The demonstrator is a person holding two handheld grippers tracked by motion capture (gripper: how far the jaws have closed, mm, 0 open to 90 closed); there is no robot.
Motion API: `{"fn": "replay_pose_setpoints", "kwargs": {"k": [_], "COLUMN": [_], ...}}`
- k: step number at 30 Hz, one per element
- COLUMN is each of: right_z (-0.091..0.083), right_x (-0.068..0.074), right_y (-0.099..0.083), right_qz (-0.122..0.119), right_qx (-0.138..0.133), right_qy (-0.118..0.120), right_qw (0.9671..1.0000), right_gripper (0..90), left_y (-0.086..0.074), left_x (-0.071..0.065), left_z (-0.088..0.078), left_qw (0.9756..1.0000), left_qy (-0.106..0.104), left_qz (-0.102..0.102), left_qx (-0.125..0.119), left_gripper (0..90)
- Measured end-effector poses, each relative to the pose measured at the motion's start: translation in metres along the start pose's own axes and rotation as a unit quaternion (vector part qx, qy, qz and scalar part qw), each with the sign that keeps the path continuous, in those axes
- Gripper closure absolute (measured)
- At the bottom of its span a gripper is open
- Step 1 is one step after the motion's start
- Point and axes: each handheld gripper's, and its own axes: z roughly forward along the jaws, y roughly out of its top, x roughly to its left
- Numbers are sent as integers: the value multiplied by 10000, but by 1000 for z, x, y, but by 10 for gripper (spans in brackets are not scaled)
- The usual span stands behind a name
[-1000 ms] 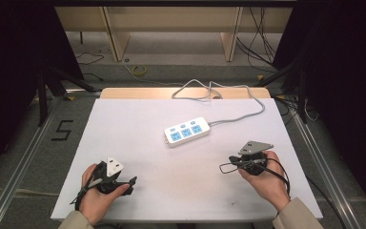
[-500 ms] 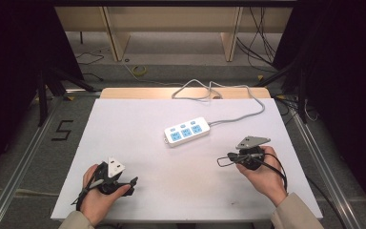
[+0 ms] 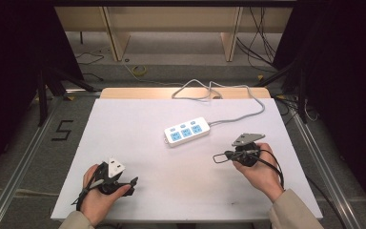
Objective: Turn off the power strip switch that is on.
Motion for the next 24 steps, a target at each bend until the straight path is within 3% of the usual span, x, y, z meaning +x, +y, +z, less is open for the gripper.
{"fn": "replay_pose_setpoints", "kwargs": {"k": [24], "right_z": [11], "right_x": [-6], "right_y": [19], "right_qz": [31], "right_qx": [120], "right_qy": [65], "right_qw": [9999], "right_gripper": [900], "left_y": [0], "left_x": [0], "left_z": [0], "left_qw": [10000], "left_qy": [6], "left_qz": [-2], "left_qx": [-17], "left_gripper": [162]}}
